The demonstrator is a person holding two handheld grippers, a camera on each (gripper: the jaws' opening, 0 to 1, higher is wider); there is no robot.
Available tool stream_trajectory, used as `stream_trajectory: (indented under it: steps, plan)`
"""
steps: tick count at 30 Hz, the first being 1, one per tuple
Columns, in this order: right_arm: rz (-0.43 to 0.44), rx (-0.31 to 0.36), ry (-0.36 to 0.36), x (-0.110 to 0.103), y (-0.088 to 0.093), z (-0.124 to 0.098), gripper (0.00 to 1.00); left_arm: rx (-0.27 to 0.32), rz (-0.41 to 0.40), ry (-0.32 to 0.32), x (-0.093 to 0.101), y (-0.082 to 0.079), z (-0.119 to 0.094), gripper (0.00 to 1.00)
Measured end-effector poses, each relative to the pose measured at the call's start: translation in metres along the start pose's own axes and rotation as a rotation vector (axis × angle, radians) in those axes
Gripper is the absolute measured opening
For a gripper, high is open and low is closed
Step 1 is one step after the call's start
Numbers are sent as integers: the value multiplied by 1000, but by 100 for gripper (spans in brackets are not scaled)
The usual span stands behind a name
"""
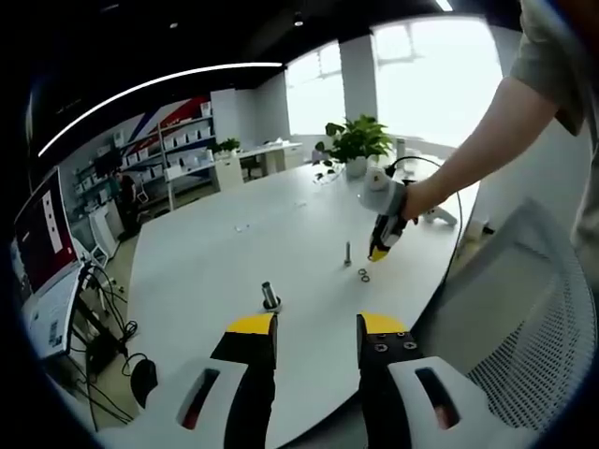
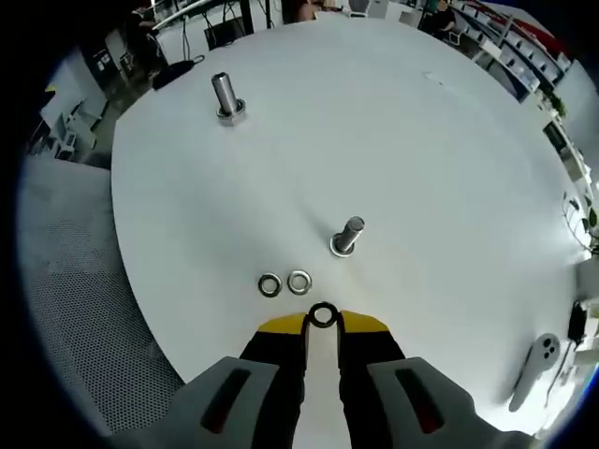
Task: Place the washer onto the threaded stud by aligning its center hole with the stud, sliding it down to the base, and recovering from edge contact or off-axis alignment until the washer reaches the visible bottom stop.
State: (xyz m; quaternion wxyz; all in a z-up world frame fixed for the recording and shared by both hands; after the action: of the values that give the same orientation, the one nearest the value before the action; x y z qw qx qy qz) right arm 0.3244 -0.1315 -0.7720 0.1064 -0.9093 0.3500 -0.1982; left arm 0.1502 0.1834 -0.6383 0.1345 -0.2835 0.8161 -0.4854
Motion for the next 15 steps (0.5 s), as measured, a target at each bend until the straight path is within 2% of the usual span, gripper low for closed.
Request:
stream_trajectory:
  steps: [4, 15]
  plan:
    - [9, 56, 19, 9, -7, -9, 13, -6, 2, -1, 0, 0, 0, 32]
    - [-3, 103, 26, 16, -20, -17, 13, -8, -4, -13, -1, 1, -1, 32]
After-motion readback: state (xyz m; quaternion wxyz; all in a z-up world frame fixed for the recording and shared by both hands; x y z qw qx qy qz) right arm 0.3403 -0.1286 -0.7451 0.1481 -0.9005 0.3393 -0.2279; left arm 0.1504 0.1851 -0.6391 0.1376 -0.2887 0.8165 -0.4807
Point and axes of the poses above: the point that each gripper's makers call its tool centre point, and the gripper's own axes: z roughly forward along the fingers, x roughly to its right, y roughly out of its underside, the point moved 8 cm from there along -z, roughly backward along the fingers, and after that the axes turned 15 degrees about y, right-handed, at the moved point
